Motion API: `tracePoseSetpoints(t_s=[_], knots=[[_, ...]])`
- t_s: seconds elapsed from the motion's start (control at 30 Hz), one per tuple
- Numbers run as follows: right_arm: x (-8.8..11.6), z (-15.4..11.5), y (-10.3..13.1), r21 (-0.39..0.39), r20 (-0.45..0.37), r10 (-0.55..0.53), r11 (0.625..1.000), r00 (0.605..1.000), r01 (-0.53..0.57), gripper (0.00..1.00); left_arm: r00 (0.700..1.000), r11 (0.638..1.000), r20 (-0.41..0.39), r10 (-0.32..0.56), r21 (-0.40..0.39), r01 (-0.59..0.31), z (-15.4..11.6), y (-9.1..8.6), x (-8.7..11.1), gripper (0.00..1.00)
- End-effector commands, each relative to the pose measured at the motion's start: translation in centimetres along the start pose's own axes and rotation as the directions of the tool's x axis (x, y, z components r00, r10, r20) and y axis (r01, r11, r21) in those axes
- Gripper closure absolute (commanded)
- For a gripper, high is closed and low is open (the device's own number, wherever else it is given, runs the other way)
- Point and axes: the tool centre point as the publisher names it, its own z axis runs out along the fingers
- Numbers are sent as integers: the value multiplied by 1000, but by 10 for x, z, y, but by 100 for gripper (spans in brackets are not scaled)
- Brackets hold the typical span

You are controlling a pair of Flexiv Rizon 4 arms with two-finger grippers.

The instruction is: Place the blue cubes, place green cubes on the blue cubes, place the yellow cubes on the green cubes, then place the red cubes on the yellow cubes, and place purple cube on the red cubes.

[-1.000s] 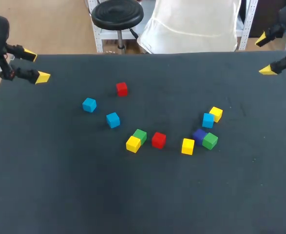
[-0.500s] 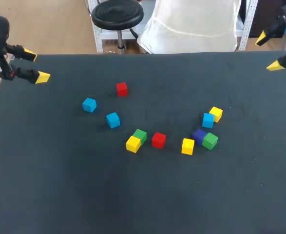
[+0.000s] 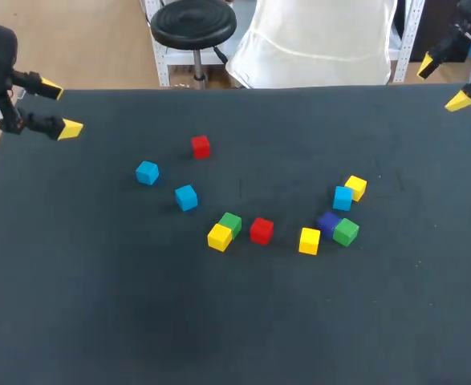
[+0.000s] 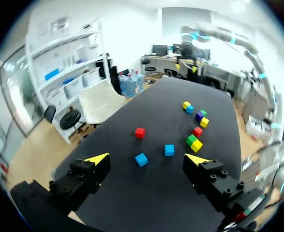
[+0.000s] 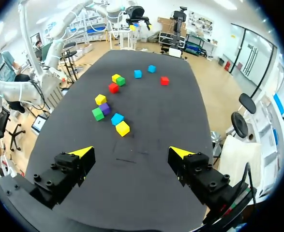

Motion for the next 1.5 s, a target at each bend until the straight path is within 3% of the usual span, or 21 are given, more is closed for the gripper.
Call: tracePoseSetpoints(t_s=[0.03,0.2,0.33,0.4,0.77,0.8,0.87,1.0,1.33,1.5], knots=[[2,-1,-5,-104,4,0,995,1000,1,0,940,922,68,333,187,-340,-23,-6,-4,0],[2,-1,-5,-104,4,0,995,1000,1,0,787,715,133,602,349,-606,-35,-19,-7,0],[2,-1,-5,-104,4,0,995,1000,1,0,666,555,165,727,430,-712,-36,-35,-10,0],[2,-1,-5,-104,4,0,995,1000,1,0,629,507,168,759,453,-733,-35,-41,-9,0],[2,-1,-5,-104,4,0,995,1000,1,0,629,507,168,759,453,-733,-35,-41,-9,0],[0,-3,-3,-46,0,28,999,1000,-28,0,629,507,168,759,453,-733,-35,-41,-9,0],[-1,-6,4,-10,19,33,999,999,-33,0,629,507,168,759,453,-733,-35,-41,-9,0],[-2,-8,21,63,-19,50,997,999,-49,0,629,507,168,759,453,-733,-35,-41,-9,0],[0,-12,40,175,-1,16,985,1000,-15,0,629,507,168,759,453,-733,-35,-41,-9,0],[1,-9,45,189,12,-1,982,1000,-2,0,629,507,168,759,453,-733,-35,-41,-9,0]])
